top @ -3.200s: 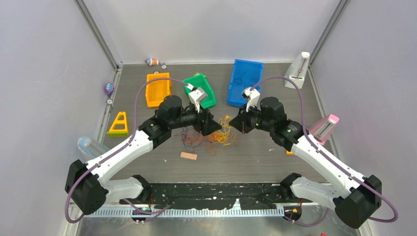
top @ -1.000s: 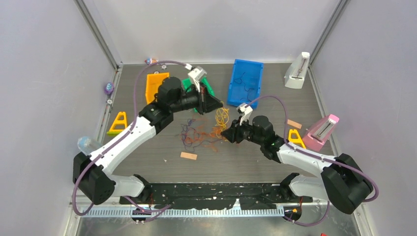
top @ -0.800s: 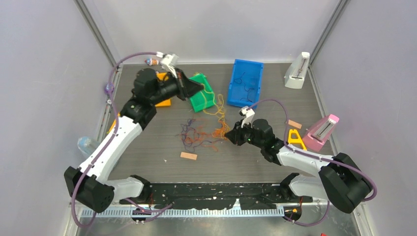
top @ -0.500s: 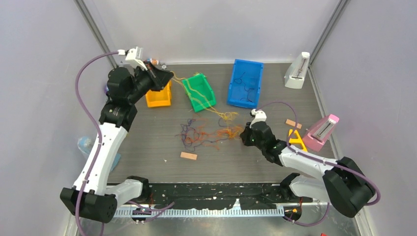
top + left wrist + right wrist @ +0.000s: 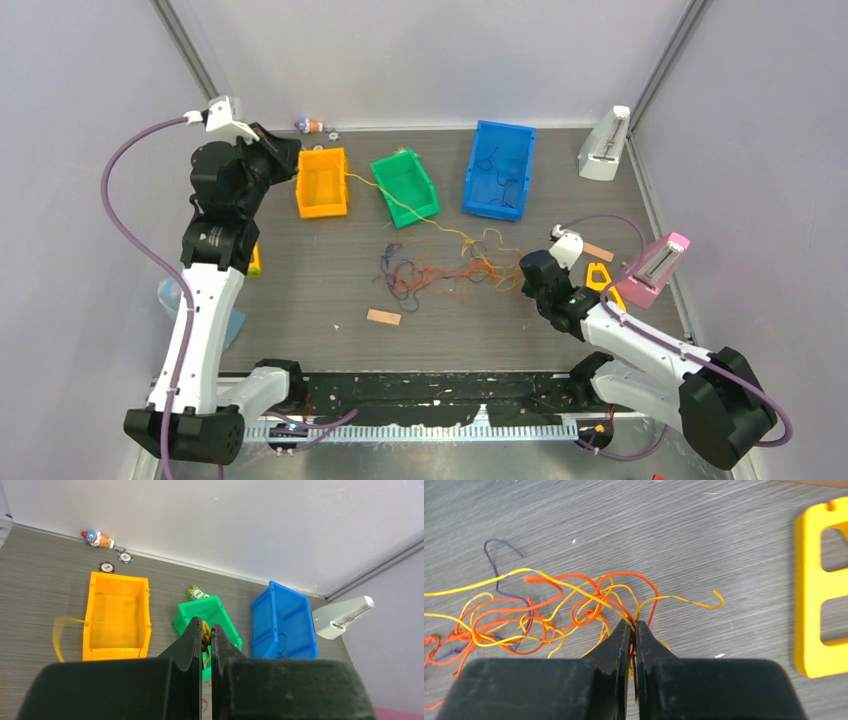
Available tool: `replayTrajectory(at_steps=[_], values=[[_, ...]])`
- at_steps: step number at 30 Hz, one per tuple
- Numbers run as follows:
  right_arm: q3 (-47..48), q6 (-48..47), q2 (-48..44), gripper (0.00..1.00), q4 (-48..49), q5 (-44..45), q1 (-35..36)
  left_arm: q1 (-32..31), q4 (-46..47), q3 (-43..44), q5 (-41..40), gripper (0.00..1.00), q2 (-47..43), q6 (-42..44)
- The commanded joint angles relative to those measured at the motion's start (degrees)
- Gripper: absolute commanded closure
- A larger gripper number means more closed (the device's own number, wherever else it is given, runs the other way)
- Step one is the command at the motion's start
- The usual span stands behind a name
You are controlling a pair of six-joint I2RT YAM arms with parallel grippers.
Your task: Untangle the cables
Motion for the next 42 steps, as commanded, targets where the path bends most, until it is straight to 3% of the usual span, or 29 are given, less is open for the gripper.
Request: replayTrajectory(at_steps=[1, 5, 8, 14, 20, 24, 28, 29, 31, 32, 34, 42], values=[[3.71, 7.44, -3.07, 0.9, -7.7, 10.58, -0.93, 0.77, 0.1, 4.71, 0.95, 1.0, 1.26, 0.52], [2.84, 15.72, -6.63, 0.9, -13.33, 17.58, -1.9, 2.16, -2.41, 6.28, -2.76, 1.0, 2.27, 0.59], [1.07, 22.7, -9.53, 0.92, -18.09, 18.69, -5.06, 7.46, -2.23, 6.15, -5.44, 1.0, 0.63, -0.65], [-1.1, 22.86, -14.84, 0.95, -17.91, 17.02, -9.53, 12.87, -2.85, 6.49, -4.09, 1.0, 0.21, -2.37], [0.38, 15.5, -16.12, 0.95, -15.53, 15.99, -9.84, 12.9, 0.67, 4.88, 4.28, 1.0, 1.08, -4.49], [0.58, 0.3, -15.99, 0.94, -7.05, 5.0, -9.82, 10.32, 3.88, 5.63, 11.33, 1.0, 2.8, -4.42], [-0.15, -3.93, -15.98, 0.88, -1.38, -2.36, -9.81, 5.84, 2.11, 9.52, 10.1, 1.0, 4.99, -1.43], [-0.26, -4.36, -15.98, 0.85, 0.01, -3.95, -9.76, 4.46, 2.18, 10.17, 10.0, 1.0, 5.35, -1.52], [-0.34, -6.28, -15.84, 0.62, 2.04, -6.88, -9.82, 3.75, 2.19, 11.69, 10.27, 1.0, 6.2, -2.05], [-0.34, -7.71, -15.58, 0.31, 2.6, -7.83, -9.83, 3.56, 2.1, 12.6, 10.64, 1.0, 6.75, -2.31], [-0.16, -9.13, -15.04, 0.01, 3.83, -9.72, -9.83, 2.78, 2.29, 14.56, 11.6, 1.0, 7.88, -2.69], [1.81, -12.37, -12.53, 0.05, 5.25, -13.66, -9.79, -3.51, 2.6, 24.44, 16.44, 1.0, 17.65, -1.36]])
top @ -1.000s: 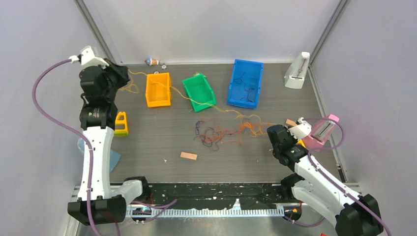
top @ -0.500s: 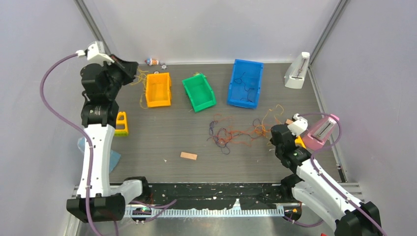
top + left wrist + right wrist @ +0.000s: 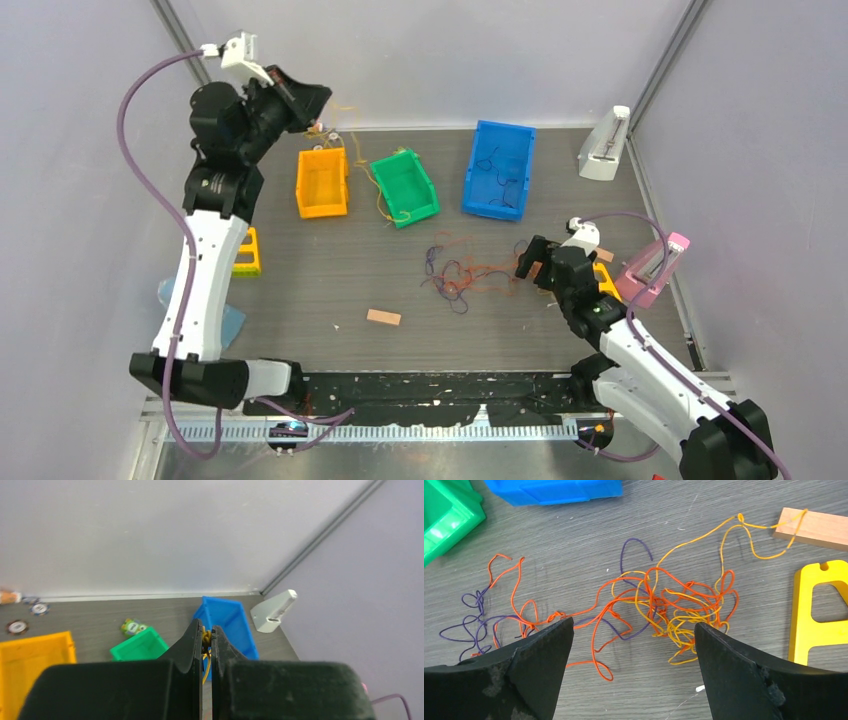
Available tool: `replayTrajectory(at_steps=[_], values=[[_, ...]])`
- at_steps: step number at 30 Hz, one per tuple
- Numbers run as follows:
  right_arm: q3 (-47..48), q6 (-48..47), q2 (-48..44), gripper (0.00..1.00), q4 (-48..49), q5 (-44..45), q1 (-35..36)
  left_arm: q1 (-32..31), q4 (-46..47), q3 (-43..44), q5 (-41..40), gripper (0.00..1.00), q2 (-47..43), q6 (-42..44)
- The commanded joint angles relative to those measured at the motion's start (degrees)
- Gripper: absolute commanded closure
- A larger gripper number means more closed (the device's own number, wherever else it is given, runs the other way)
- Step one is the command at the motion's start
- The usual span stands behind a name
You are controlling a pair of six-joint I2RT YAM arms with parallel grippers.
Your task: Untangle the cables
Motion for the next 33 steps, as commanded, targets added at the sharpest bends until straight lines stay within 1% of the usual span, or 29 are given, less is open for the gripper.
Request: replayTrajectory(at_steps=[1, 6, 10, 15, 20, 25, 33], values=[[2.81, -3.14, 0.46, 0.05, 3.78, -2.89, -0.1, -2.55, 2.41, 5.97, 4.14, 1.0, 5.51, 0.7], [2.55, -3.5, 0.07, 0.05, 4.74, -3.95, -0.12, -3.52, 4.04, 12.13, 4.76, 1.0, 12.09, 0.21], [2.44, -3.8, -0.05, 0.05, 5.07, -3.95, -0.13, -3.52, 3.51, 19.0, 7.03, 1.0, 18.34, -0.83], [2.57, -4.0, 0.23, 0.05, 5.39, -3.85, -0.14, -3.52, 2.91, 23.6, 7.13, 1.0, 24.12, -1.51], [2.52, -4.06, 0.91, 0.05, 5.74, -3.9, -0.1, -3.56, 4.58, 22.68, 8.8, 1.0, 27.68, -3.58], [1.6, -4.15, 1.09, 0.05, 7.59, -4.97, -0.23, -3.9, 5.05, 20.22, 9.39, 1.0, 30.73, -3.49], [1.64, -4.09, 1.76, 0.05, 8.05, -4.74, -0.17, -6.07, 10.51, 8.39, 6.93, 1.0, 34.23, -1.62]])
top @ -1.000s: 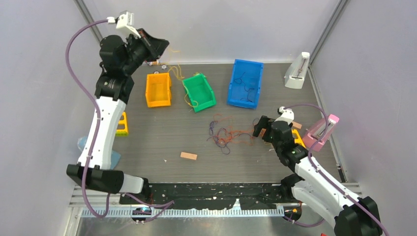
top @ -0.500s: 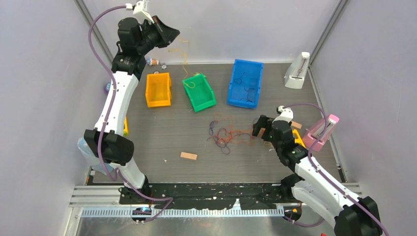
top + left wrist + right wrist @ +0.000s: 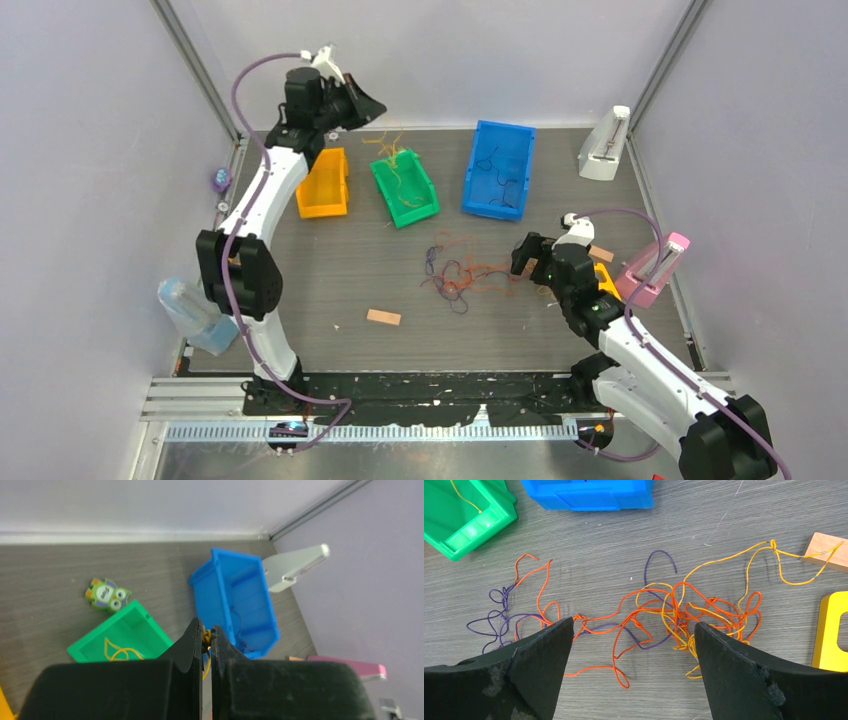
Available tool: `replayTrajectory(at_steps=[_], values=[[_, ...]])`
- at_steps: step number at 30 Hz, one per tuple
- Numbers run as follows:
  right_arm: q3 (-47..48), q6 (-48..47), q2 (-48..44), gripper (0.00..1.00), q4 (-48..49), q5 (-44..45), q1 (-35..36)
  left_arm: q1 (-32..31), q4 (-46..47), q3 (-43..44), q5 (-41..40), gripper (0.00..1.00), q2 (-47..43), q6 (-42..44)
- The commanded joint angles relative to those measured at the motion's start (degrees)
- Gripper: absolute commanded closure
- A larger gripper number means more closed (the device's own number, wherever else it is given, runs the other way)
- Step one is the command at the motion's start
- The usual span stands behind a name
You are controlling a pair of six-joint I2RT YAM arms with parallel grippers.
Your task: Untangle the cables
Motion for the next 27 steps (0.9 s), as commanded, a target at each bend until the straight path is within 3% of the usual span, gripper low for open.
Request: replayTrajectory(at_steps=[1, 12, 20, 24, 27], values=[[1.3, -0.75, 0.21, 0.05, 2.72, 0.16, -0.13, -1.6, 5.04, -4.5, -0.79, 1.0, 3.25, 1.67], [0.63, -0.85, -0.06, 0.05, 2.76, 0.2, -0.17, -4.31, 5.57, -8.51, -3.15, 1.0, 12.12, 1.84], [1.53, 0.34, 3.08, 0.05, 0.59, 1.96, -0.16, -4.36, -3.05, -7.31, -11.71, 0.98, 14.41, 2.7], [6.38, 2.52, 10.01, 0.05, -5.74, 5.76, -0.46, -4.71, -4.83, -5.82, -10.1, 0.6, 13.91, 5.03], [9.52, 3.55, 12.7, 0.05, -9.57, 8.34, -0.91, -5.58, -5.28, -4.96, -10.08, 0.39, 11.46, 7.56]])
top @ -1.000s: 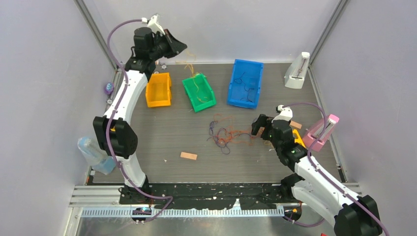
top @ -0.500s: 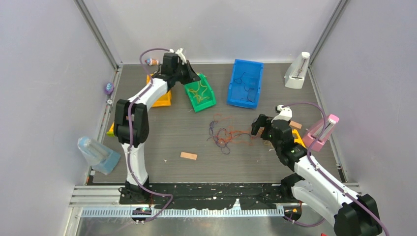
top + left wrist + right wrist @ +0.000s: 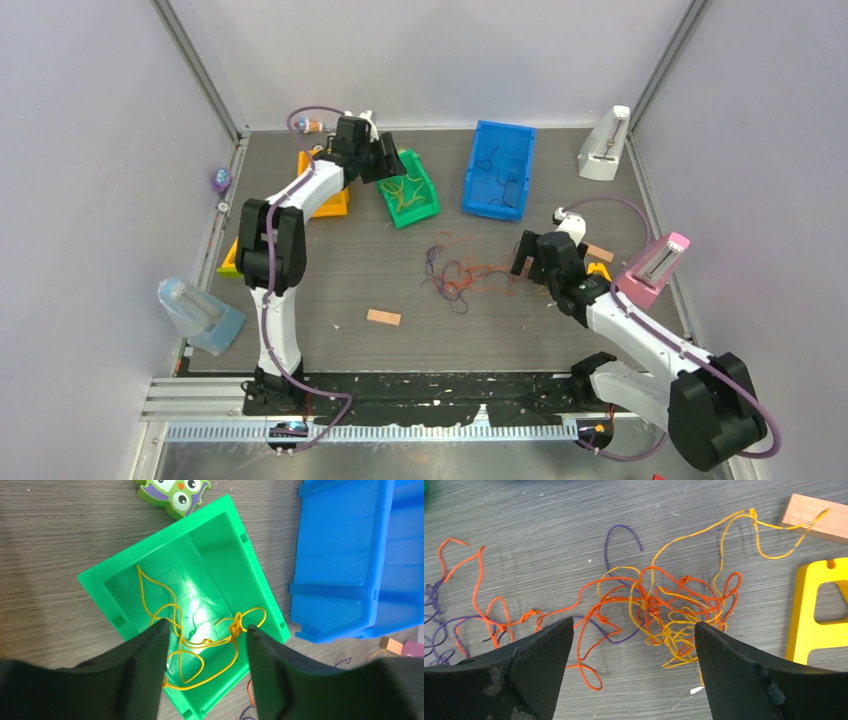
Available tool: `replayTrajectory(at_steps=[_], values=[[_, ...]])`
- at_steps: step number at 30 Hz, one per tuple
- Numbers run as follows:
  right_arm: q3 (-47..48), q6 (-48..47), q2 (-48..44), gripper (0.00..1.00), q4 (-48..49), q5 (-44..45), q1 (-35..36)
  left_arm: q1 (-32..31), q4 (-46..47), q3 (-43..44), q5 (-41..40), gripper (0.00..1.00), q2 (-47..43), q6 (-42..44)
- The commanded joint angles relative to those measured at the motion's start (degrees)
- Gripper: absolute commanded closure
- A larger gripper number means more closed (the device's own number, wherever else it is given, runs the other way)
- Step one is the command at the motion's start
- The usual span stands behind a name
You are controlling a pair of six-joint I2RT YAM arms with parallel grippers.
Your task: Untangle the cables
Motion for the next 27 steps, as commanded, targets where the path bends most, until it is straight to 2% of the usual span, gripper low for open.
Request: replayTrajectory(at_steps=[1, 6, 8, 11, 12, 15, 17, 19, 24, 26, 27], values=[[5.74, 2.45, 2.89, 0.05, -4.73, 4.94, -0.91, -1.19, -1.77, 4.23, -0.38, 0.35, -3.66, 4.7], [7.09, 4.66, 2.77, 0.05, -7.3, 6.01, -1.56, -2.28, -5.75, 5.92, -0.7, 0.24, -8.34, 8.43], [7.65, 6.47, 3.21, 0.04, -9.22, 7.87, -2.33, -2.78, -6.59, 3.2, -2.59, 0.18, -11.32, 9.39], [7.91, 7.97, 3.9, 0.02, -10.98, 9.0, -4.49, -3.42, -5.15, -3.45, -8.85, 0.02, -16.94, 9.74], [7.86, 8.37, 4.18, 0.01, -11.01, 8.82, -5.12, -3.53, -4.77, -5.67, -10.21, 0.01, -18.5, 9.64], [7.86, 8.63, 5.14, 0.04, -10.67, 6.07, -8.28, -3.61, -3.84, -9.89, -10.16, 0.09, -21.43, 9.64], [8.44, 8.04, 6.23, 0.08, -10.6, 5.09, -9.31, -3.63, -3.8, -11.47, -8.8, 0.2, -22.5, 9.54], [9.16, 7.22, 7.34, 0.09, -10.62, 4.87, -9.65, -3.92, -2.59, -13.72, -7.72, 0.27, -24.35, 9.41], [10.61, 7.98, 10.31, 0.14, -10.75, 4.2, -10.95, -6.6, 1.45, -19.74, -3.97, 0.26, -28.72, 8.76], [11.42, 8.44, 11.93, 0.24, -10.77, 3.01, -11.08, -9.64, 3.93, -22.81, -2.04, 0.25, -30.36, 9.51], [11.76, 8.7, 13.04, 0.35, -10.73, 2.53, -11.1, -11.07, 4.58, -23.72, -1.12, 0.24, -30.87, 10.15]])
